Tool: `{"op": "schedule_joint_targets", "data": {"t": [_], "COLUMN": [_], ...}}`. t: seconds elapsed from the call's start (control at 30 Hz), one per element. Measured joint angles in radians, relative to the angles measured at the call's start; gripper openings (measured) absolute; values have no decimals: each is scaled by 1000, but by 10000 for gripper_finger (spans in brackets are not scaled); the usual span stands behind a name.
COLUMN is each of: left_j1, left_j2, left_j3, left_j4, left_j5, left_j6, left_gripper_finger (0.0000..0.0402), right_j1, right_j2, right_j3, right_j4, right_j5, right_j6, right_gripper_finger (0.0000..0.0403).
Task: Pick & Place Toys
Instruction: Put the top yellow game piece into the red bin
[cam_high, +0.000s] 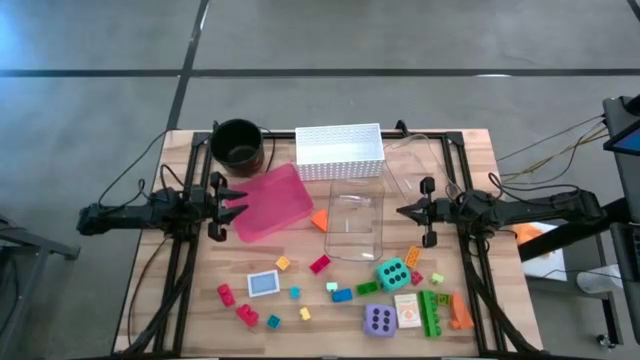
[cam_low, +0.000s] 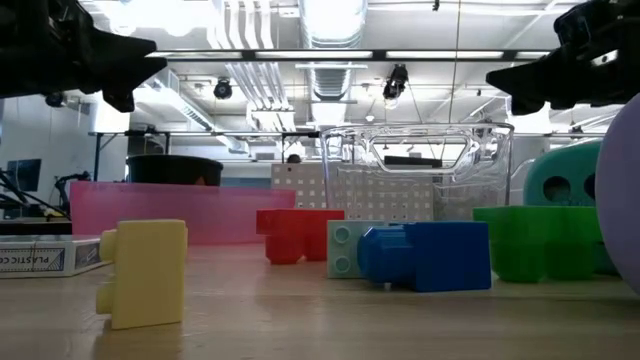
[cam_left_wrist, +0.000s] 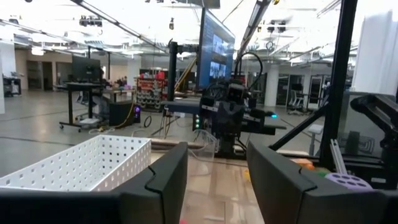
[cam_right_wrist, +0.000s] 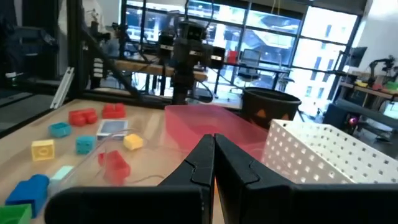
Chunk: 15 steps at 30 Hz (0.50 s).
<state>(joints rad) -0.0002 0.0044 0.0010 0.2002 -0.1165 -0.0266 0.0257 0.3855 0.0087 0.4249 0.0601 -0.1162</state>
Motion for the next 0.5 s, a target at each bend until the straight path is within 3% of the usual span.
{"op": "schedule_joint_targets", "data": {"t": [0.5], "left_j1": [0], "left_j2": [0], "left_j3": [0], "left_j4": [-41], "left_j5": [0], "left_j6": [0], "left_gripper_finger": [171], "right_j1": [0], "right_j2": [107], "right_j3": [60], "right_j4": [-34], "right_j5": [-88], "right_j6": [8], "right_gripper_finger": [9]}}
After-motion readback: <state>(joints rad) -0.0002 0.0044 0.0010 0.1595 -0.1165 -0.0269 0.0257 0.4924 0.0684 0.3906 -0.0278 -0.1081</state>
